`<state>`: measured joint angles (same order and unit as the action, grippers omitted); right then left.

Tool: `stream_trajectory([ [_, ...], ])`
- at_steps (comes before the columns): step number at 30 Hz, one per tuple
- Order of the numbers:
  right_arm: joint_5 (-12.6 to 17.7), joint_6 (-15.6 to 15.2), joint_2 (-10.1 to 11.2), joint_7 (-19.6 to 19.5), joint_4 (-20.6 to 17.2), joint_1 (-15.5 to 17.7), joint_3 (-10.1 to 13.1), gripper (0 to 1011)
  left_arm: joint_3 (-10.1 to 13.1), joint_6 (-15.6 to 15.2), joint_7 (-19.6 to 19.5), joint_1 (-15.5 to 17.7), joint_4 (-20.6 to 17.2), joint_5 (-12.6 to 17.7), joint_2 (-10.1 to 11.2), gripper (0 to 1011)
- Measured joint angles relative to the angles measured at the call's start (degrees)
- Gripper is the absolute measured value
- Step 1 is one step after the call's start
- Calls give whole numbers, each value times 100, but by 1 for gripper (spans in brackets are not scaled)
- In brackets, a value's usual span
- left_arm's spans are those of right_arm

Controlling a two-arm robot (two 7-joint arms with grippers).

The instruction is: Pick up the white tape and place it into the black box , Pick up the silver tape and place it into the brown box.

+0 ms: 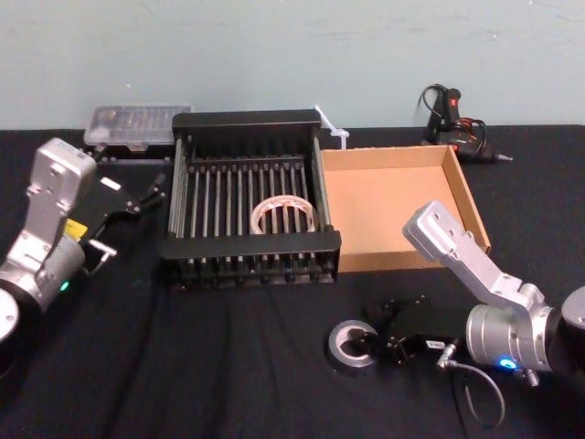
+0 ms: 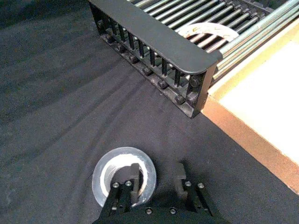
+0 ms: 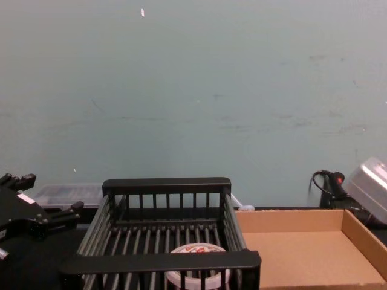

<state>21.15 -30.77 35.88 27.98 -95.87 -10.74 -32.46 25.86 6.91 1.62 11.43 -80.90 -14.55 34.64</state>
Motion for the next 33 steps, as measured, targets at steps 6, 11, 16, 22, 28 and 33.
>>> stream_trajectory([
  [6, 2, 0, 0, 0, 0, 0, 0, 319, 0, 0, 0, 0, 0, 0, 0, 1001],
  [11, 3, 0, 0, 0, 0, 0, 0, 181, 0, 0, 0, 0, 0, 0, 0, 1001],
  [16, 3, 0, 0, 0, 0, 0, 0, 171, 0, 0, 0, 0, 0, 0, 0, 1001],
  [22, 16, 6, 2, 0, -8, 11, 17, 171, 0, 0, 0, 0, 0, 0, 0, 1001],
  [28, 75, 28, -11, -44, -21, 28, 129, 171, 0, 0, 0, 0, 0, 0, 0, 1001],
  [33, 141, 40, -64, -173, 3, 22, 282, 171, 0, 0, 0, 0, 0, 0, 0, 1001],
])
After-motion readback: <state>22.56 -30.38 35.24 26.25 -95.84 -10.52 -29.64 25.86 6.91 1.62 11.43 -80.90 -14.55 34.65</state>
